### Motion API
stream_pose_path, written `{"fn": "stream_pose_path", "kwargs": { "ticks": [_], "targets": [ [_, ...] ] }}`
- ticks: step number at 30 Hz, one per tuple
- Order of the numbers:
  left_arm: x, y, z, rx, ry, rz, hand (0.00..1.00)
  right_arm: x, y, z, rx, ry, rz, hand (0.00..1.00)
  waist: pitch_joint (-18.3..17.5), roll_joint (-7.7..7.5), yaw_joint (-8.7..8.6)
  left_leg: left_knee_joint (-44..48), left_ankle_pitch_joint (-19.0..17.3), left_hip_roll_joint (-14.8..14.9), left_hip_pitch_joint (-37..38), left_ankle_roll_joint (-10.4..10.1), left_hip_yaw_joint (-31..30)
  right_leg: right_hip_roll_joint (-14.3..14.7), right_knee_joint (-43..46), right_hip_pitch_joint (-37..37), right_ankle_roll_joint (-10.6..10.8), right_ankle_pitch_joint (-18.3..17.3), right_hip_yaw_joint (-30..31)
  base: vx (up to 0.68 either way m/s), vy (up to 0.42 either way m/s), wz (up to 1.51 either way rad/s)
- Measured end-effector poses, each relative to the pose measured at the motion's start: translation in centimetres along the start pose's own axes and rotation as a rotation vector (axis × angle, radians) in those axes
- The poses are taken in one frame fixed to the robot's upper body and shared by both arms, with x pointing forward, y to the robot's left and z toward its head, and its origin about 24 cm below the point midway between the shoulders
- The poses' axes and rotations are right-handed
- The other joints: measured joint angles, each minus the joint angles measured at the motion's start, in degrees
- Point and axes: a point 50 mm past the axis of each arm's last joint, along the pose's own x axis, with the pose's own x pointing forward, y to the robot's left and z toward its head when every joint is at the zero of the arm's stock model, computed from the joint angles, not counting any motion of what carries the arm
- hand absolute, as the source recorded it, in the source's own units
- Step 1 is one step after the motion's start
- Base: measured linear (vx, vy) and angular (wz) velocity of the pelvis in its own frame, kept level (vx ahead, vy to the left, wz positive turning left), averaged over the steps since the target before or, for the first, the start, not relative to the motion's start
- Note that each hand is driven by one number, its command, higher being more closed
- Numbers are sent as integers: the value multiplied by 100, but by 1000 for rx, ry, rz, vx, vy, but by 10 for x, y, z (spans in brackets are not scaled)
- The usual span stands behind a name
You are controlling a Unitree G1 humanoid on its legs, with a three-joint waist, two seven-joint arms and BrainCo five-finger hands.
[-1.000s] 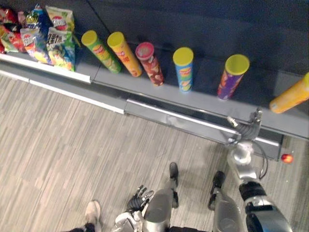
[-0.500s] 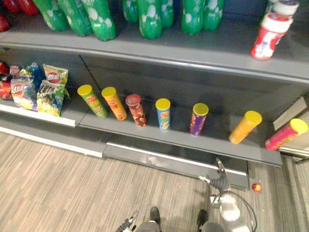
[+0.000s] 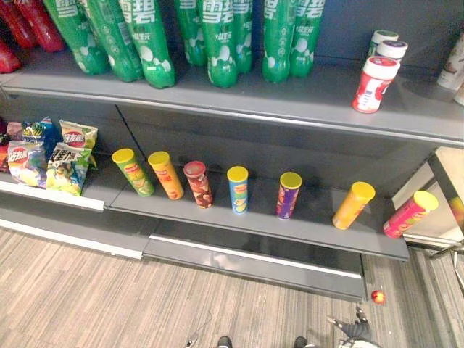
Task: Put the gum and the chips on the shelf.
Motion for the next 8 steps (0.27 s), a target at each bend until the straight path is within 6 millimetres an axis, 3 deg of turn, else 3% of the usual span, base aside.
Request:
{"fn": "stream_pose_path", "kwargs": {
  "ticks": [5, 8],
  "targets": [
    [0, 5, -3, 0, 19, 28, 0, -6, -11, -33, 112, 220, -51, 0, -51, 5, -20, -2, 14, -39, 117, 25, -9, -5, -51, 128, 7, 4, -25, 44, 6, 1],
    [0, 5, -3, 28, 26, 46, 0, -6, -12, -38, 134, 274, -52, 0, -56, 17, -28, -3, 14, -40, 194, 24, -12, 1, -60, 186, 12, 0, -35, 0, 0, 0]
  ]
}}
